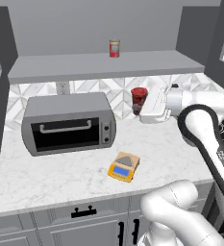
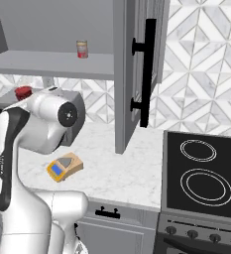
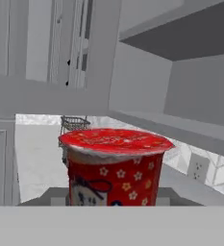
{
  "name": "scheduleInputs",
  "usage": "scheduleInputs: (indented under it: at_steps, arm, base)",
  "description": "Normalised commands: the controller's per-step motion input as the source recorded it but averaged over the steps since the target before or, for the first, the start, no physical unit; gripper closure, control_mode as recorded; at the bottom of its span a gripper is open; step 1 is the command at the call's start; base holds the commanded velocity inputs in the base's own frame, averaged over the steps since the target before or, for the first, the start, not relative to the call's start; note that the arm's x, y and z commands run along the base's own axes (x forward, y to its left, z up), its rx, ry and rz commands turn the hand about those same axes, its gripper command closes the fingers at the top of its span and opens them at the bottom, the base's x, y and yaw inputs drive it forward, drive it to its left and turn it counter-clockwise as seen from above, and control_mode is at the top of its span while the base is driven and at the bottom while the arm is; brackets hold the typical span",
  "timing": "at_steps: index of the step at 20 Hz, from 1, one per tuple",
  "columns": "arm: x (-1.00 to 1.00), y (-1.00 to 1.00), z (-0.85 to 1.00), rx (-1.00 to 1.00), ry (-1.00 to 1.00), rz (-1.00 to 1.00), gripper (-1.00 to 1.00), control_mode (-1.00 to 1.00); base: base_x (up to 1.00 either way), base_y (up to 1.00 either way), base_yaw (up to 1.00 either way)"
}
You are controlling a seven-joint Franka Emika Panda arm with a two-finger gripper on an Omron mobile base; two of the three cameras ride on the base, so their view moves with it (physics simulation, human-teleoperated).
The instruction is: Pick the yogurt and place it on the digital scale for weighing, and close the cabinet.
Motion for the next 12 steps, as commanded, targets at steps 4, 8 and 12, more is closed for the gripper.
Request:
scheduleInputs:
  at_steps: [4,8,12]
  arm:
    - [-0.05,0.04,-0.68,0.0,0.0,0.31,1.0,-1.0]
    - [0.16,0.0,-0.56,0.0,0.02,0.24,1.0,-1.0]
    - [0.25,0.0,-0.7,0.0,-0.01,0.22,1.0,-1.0]
  base:
    - [0.0,0.0,0.0]
    - [0.0,0.0,0.0]
    - [0.0,0.0,0.0]
